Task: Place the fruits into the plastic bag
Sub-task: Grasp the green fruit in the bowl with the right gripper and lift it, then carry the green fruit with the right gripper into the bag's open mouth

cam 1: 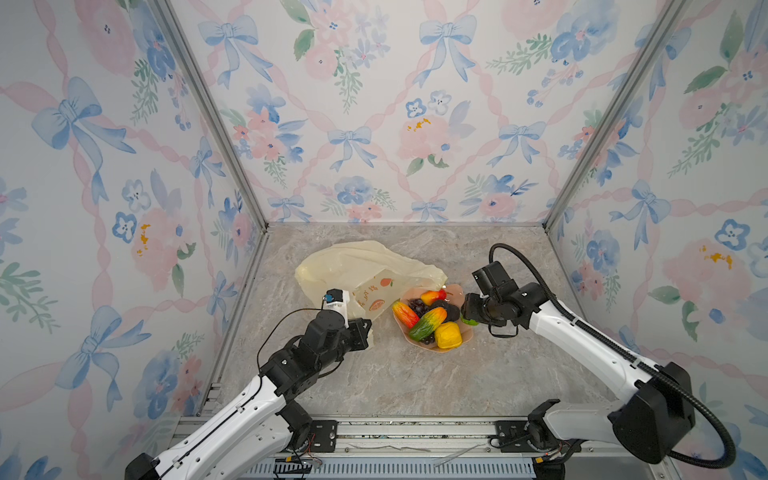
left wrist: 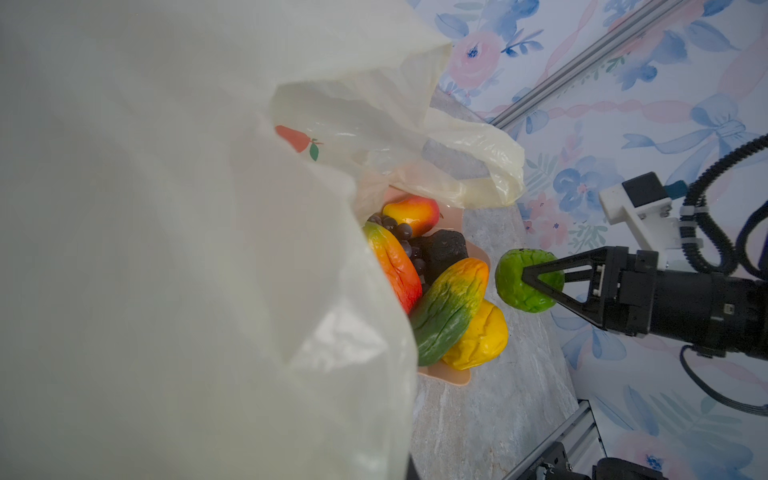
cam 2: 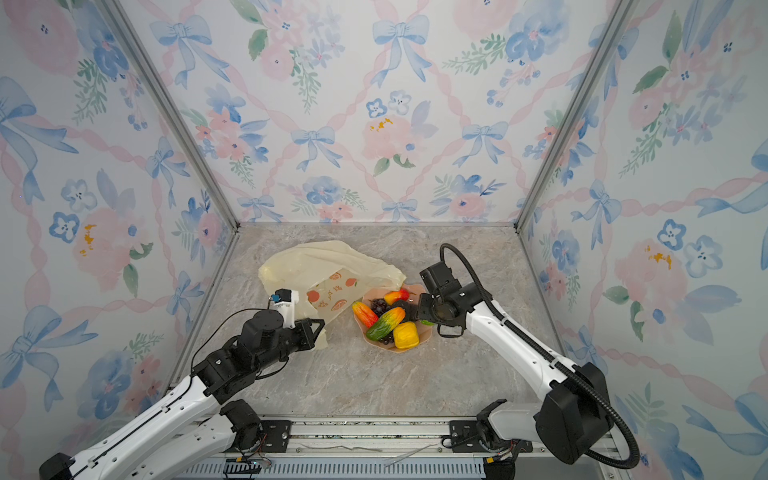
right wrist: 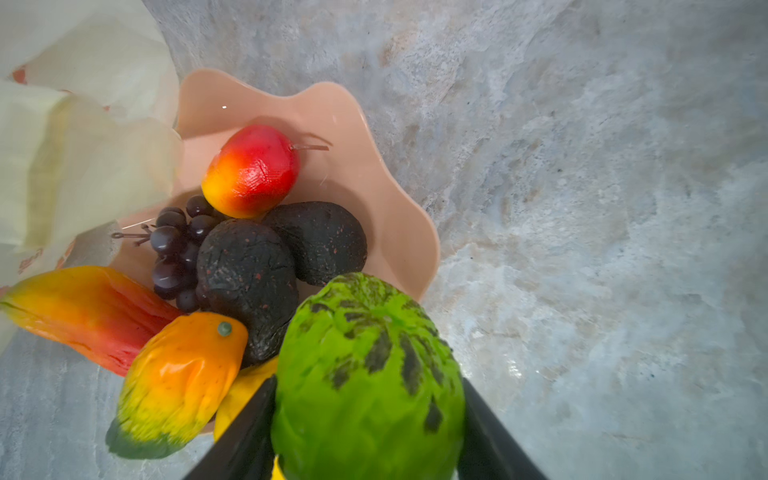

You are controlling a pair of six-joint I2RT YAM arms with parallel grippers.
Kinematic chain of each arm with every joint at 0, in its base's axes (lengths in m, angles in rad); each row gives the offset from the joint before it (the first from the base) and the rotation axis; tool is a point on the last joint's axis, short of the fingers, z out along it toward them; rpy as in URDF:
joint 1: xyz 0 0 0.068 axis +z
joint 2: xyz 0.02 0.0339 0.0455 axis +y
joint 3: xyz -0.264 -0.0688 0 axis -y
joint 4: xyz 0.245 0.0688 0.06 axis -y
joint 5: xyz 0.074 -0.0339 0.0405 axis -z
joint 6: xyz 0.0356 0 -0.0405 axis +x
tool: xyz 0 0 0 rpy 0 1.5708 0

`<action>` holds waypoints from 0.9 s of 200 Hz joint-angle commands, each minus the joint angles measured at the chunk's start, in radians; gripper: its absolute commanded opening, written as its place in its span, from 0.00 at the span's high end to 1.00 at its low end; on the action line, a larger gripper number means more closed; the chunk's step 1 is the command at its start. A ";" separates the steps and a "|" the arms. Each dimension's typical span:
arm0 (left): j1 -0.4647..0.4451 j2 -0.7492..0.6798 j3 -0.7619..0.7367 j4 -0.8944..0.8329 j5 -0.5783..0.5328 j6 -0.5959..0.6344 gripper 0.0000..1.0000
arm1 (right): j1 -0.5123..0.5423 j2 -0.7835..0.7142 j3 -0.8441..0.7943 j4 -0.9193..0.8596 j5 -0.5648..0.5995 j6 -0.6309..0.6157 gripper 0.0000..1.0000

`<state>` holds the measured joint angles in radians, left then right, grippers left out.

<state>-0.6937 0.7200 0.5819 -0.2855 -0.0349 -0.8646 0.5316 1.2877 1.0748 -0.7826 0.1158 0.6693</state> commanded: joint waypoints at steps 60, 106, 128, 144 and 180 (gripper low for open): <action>-0.004 -0.030 0.005 0.011 0.029 0.021 1.00 | -0.006 -0.260 0.065 0.120 -0.214 0.059 0.47; -0.005 -0.052 -0.005 0.018 0.011 0.009 1.00 | 0.000 -0.269 0.084 0.313 -0.449 0.156 0.47; -0.004 -0.058 -0.001 0.023 0.007 0.007 1.00 | 0.020 -0.272 0.069 0.391 -0.498 0.199 0.47; -0.004 -0.058 0.006 0.023 0.008 0.005 1.00 | 0.042 -0.265 0.054 0.444 -0.523 0.224 0.47; -0.003 -0.071 0.011 0.026 0.011 -0.002 1.00 | 0.131 -0.174 0.063 0.457 -0.533 0.202 0.48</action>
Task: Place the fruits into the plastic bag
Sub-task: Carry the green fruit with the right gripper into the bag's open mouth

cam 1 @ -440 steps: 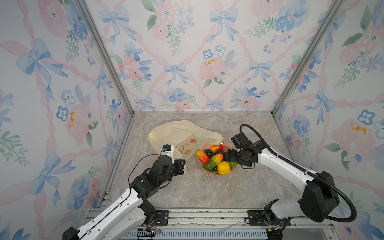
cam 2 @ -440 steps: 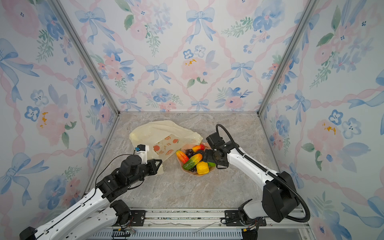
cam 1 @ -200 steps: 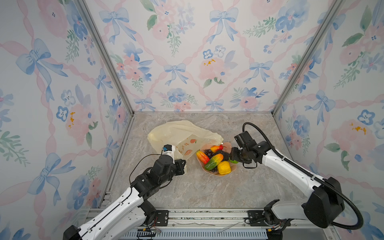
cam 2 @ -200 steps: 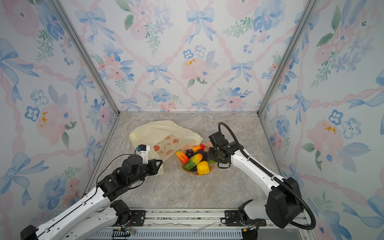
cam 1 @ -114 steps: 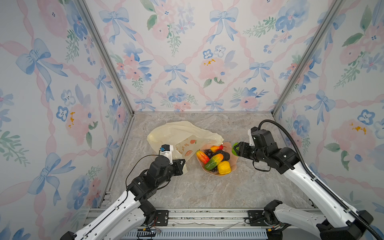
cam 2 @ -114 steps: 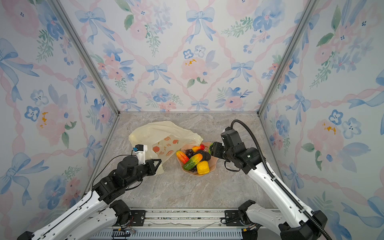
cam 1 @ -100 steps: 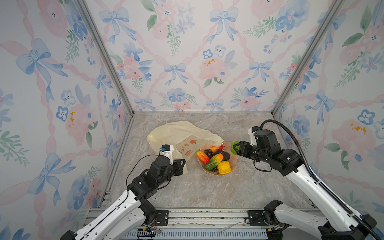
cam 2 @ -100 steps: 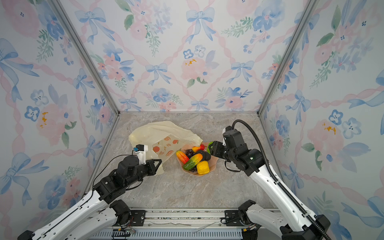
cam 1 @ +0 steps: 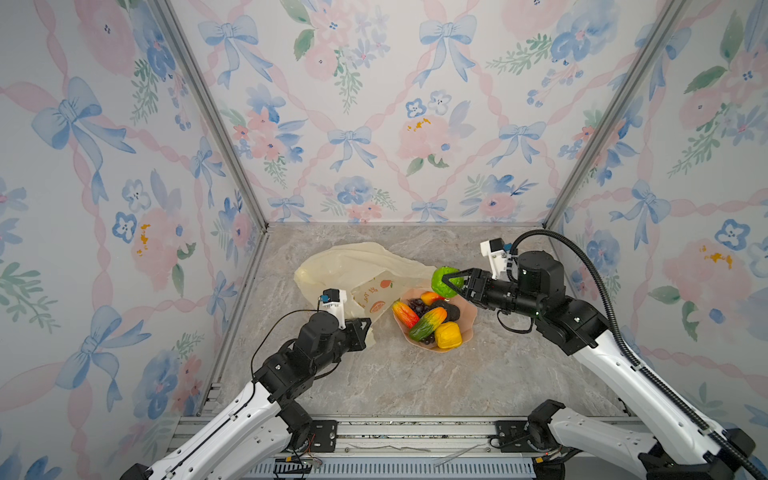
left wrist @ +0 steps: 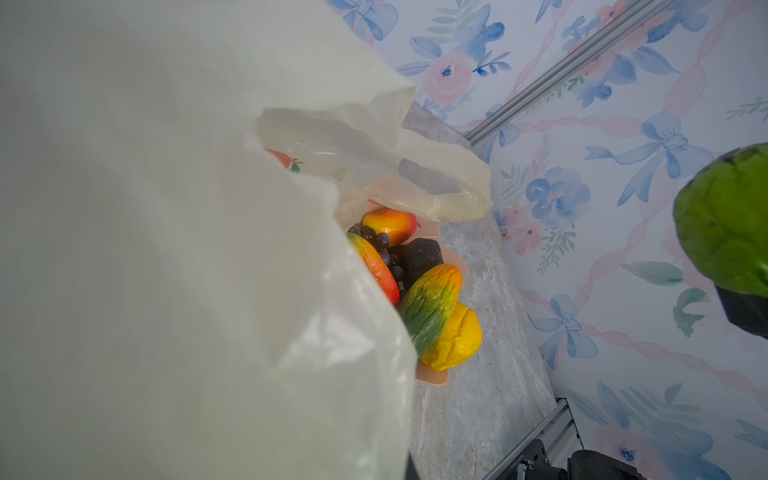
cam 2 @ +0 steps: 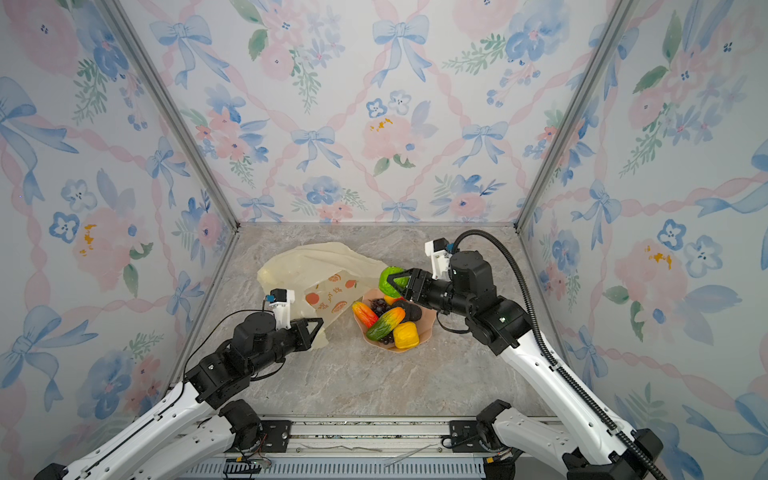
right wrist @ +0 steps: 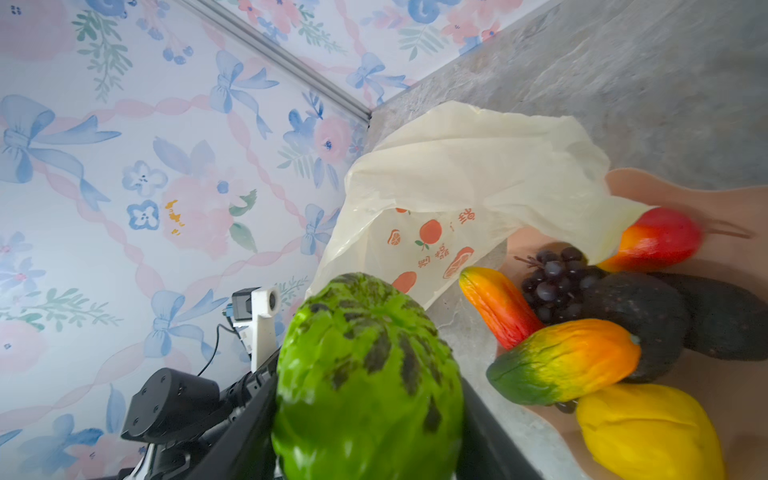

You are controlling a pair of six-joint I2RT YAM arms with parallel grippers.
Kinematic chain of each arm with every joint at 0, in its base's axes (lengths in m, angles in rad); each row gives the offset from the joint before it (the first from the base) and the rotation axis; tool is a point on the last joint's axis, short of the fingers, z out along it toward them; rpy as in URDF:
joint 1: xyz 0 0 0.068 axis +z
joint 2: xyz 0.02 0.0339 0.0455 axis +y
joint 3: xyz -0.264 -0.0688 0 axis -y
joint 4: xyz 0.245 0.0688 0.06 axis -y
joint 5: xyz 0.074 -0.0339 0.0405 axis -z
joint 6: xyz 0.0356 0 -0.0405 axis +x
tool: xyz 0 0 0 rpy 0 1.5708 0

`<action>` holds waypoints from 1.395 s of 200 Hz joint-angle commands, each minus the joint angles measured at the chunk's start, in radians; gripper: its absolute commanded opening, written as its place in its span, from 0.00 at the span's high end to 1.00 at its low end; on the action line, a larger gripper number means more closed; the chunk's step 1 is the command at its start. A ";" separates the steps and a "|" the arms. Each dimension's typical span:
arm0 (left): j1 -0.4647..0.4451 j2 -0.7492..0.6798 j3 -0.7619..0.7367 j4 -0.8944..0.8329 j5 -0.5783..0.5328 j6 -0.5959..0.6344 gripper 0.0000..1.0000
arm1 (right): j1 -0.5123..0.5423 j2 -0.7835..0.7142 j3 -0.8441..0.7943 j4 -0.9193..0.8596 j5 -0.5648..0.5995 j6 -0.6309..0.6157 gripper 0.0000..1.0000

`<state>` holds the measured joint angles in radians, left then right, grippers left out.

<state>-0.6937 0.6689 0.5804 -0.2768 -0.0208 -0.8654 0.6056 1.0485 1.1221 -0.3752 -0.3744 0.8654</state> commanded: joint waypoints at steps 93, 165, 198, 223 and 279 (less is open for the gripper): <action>-0.004 -0.049 0.006 0.034 0.026 0.005 1.00 | 0.210 0.538 0.209 0.122 -0.054 -0.038 0.50; -0.005 -0.028 -0.004 0.084 0.037 0.003 1.00 | 0.224 0.860 0.435 0.100 -0.061 -0.033 0.51; -0.004 0.011 -0.001 0.136 0.059 -0.006 1.00 | 0.229 0.950 0.490 0.138 -0.032 0.009 0.51; -0.005 0.045 -0.002 0.168 0.080 -0.022 1.00 | 0.228 1.014 0.529 0.141 0.022 0.035 0.51; -0.006 0.090 -0.009 0.216 0.103 -0.047 1.00 | 0.221 1.107 0.567 0.182 0.121 0.109 0.51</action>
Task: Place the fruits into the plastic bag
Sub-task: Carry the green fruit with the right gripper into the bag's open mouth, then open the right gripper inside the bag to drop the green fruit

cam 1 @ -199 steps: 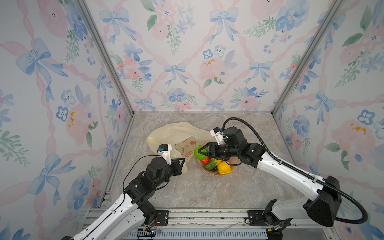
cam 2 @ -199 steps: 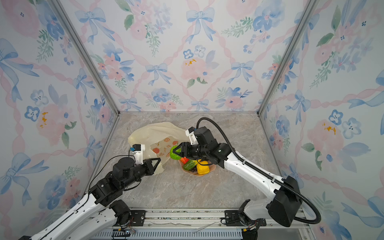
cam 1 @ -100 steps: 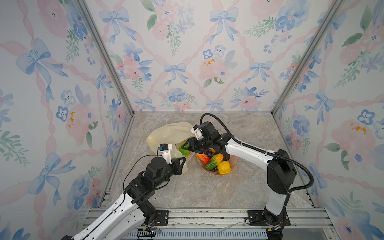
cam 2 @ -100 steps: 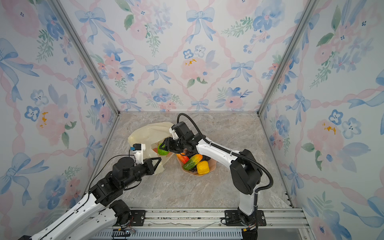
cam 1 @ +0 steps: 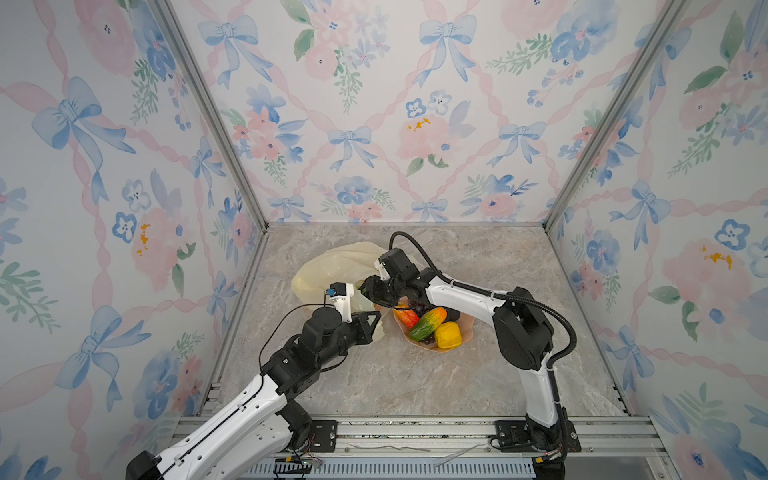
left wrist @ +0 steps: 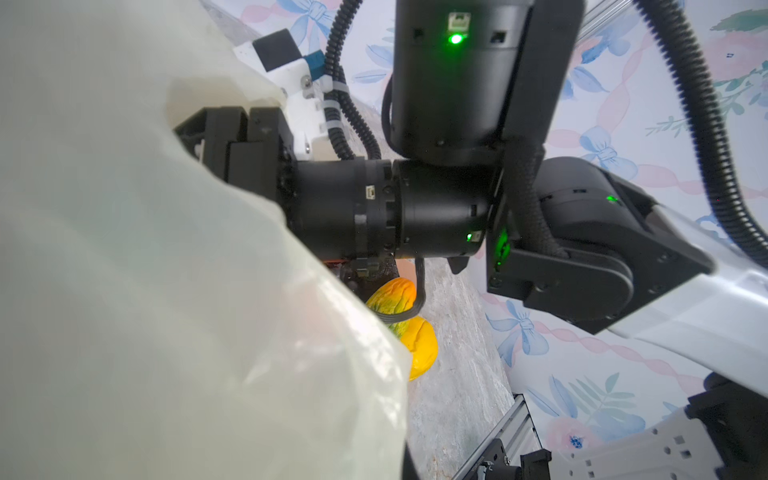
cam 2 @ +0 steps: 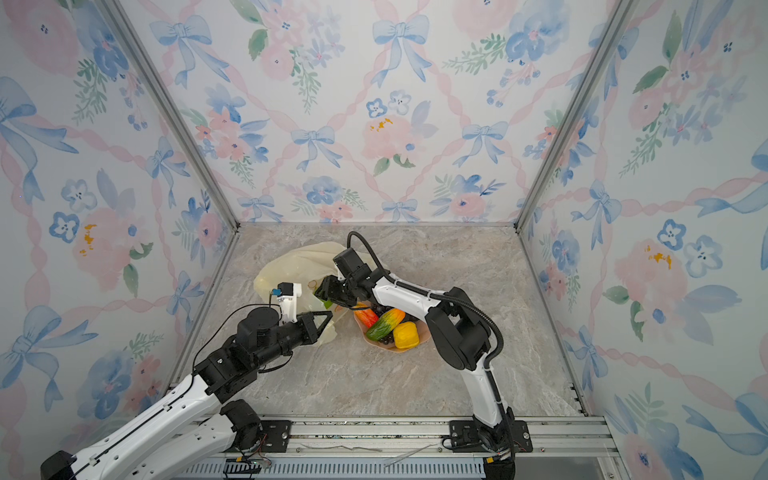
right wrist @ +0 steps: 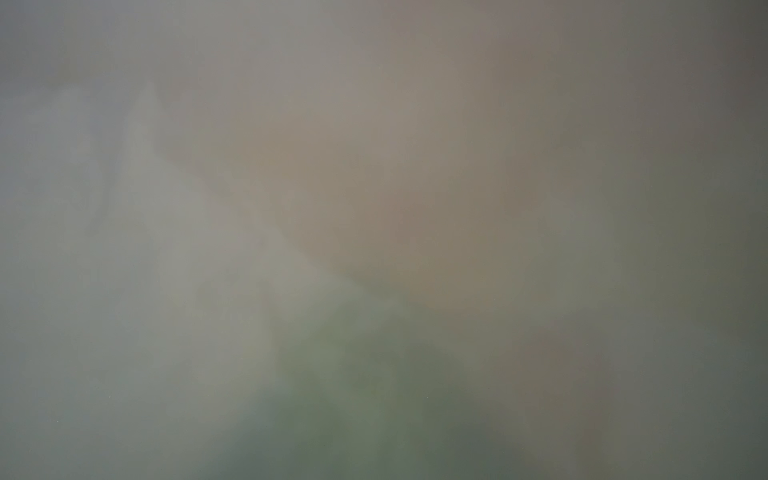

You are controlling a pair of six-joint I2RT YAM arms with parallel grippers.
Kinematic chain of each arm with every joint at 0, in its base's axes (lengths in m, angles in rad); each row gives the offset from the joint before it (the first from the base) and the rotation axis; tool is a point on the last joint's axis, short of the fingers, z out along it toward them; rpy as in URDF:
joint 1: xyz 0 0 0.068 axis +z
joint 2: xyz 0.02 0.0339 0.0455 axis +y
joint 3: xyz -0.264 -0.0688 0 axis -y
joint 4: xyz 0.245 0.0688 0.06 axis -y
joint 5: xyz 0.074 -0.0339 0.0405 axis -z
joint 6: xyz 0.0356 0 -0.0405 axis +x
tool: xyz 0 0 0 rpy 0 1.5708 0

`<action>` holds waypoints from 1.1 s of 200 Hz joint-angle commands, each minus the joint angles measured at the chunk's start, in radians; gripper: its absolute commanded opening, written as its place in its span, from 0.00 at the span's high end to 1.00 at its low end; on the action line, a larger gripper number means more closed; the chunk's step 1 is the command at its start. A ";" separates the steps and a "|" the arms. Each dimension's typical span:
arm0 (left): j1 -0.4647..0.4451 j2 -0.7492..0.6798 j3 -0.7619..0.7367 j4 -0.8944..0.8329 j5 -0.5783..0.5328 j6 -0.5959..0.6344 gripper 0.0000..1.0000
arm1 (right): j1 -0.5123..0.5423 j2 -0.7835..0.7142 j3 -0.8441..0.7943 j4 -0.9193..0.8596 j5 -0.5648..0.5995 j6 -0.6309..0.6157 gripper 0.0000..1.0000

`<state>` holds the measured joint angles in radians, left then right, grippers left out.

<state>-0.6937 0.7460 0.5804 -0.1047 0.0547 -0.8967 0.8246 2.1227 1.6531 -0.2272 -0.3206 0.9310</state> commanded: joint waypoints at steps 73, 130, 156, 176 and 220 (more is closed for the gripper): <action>-0.006 0.004 -0.030 0.069 0.031 -0.047 1.00 | -0.010 0.099 0.059 0.084 0.105 0.109 0.45; -0.006 -0.021 -0.039 0.073 0.034 -0.067 1.00 | -0.007 0.113 0.079 0.124 0.086 0.142 0.34; -0.004 -0.030 -0.045 0.079 0.034 -0.070 1.00 | -0.008 0.093 0.093 0.127 0.087 0.125 0.22; -0.004 -0.029 -0.047 0.082 0.039 -0.071 1.00 | -0.010 0.078 0.100 0.138 0.083 0.116 0.13; 0.003 -0.025 -0.039 0.080 0.043 -0.070 1.00 | -0.019 -0.012 0.053 0.196 0.053 0.105 0.11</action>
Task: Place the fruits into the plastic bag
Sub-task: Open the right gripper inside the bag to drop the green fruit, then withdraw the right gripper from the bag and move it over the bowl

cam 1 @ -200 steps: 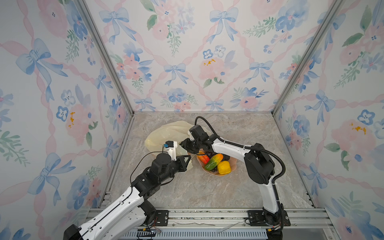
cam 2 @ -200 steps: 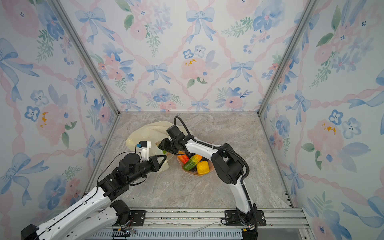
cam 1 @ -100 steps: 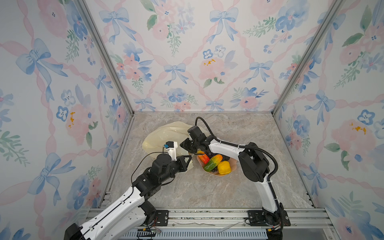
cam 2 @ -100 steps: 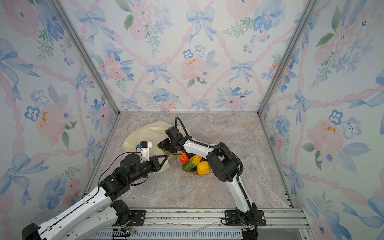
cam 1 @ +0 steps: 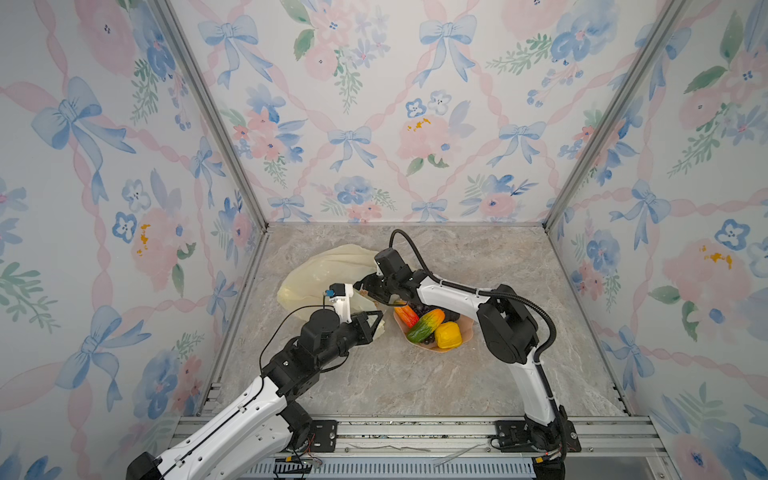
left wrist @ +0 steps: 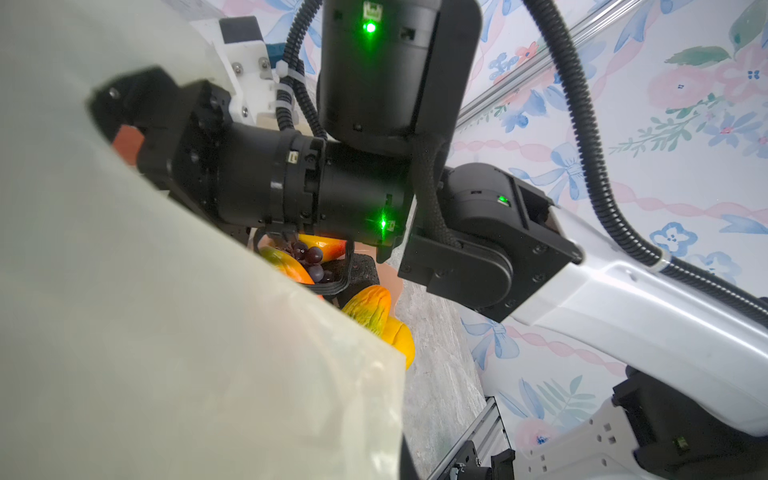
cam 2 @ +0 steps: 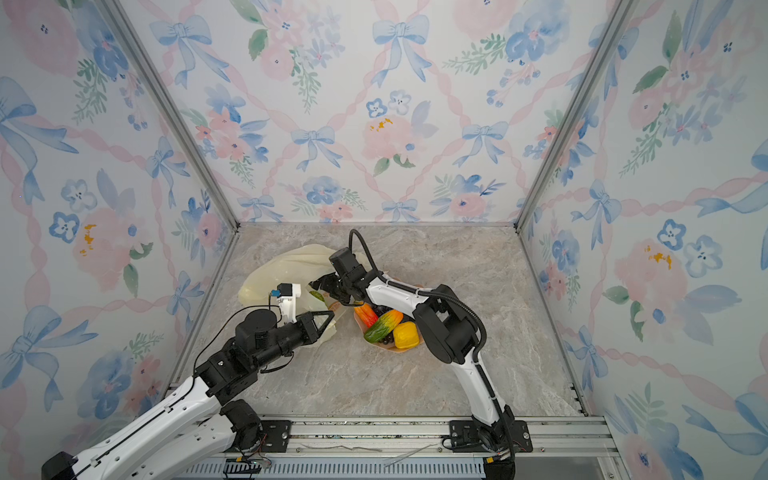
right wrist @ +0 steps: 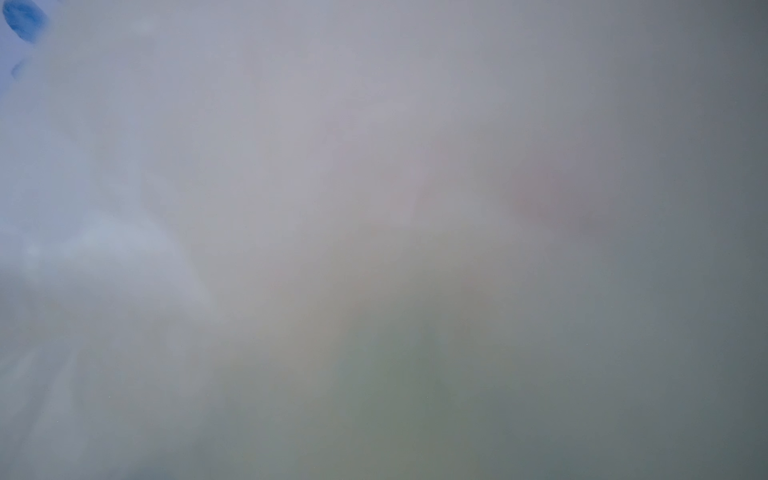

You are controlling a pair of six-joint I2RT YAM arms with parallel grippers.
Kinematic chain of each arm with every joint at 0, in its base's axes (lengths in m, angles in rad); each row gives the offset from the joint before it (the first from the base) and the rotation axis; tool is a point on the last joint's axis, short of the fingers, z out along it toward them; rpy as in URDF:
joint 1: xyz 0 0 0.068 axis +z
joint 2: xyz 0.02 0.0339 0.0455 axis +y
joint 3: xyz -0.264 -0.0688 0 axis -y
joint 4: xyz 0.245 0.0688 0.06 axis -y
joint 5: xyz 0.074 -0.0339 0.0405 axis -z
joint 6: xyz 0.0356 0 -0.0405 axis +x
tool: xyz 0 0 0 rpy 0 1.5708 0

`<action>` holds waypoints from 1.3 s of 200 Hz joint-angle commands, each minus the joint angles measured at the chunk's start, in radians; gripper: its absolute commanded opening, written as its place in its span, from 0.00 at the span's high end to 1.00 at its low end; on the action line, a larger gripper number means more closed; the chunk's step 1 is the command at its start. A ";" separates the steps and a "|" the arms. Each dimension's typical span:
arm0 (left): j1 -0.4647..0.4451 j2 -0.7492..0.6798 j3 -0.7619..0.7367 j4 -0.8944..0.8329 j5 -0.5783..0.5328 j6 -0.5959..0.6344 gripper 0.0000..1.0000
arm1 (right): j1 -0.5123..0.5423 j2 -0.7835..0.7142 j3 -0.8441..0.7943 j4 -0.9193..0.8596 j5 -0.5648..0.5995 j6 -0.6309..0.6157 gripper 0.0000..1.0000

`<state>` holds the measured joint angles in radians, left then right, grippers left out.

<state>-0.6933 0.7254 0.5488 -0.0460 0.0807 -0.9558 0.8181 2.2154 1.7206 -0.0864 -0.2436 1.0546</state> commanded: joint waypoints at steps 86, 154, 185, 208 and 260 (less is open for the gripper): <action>0.018 -0.089 -0.055 -0.020 -0.012 -0.027 1.00 | -0.034 -0.477 -0.099 -0.369 0.045 -0.268 0.11; 0.025 -0.157 -0.074 -0.048 -0.021 -0.035 1.00 | -0.063 -0.738 -0.183 -0.800 0.103 -0.423 0.11; 0.025 -0.176 -0.088 -0.056 -0.021 -0.043 1.00 | -0.047 -0.846 -0.211 -1.044 0.284 -0.518 0.10; 0.025 -0.182 -0.087 -0.062 -0.021 -0.043 1.00 | -0.046 -0.912 -0.290 -1.133 0.339 -0.523 0.07; 0.025 -0.172 -0.081 -0.064 -0.017 -0.043 1.00 | -0.029 -0.977 -0.413 -1.166 0.356 -0.506 0.03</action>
<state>-0.6739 0.5533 0.4740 -0.0994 0.0681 -0.9932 0.7742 1.2503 1.3453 -1.1893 0.0742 0.5598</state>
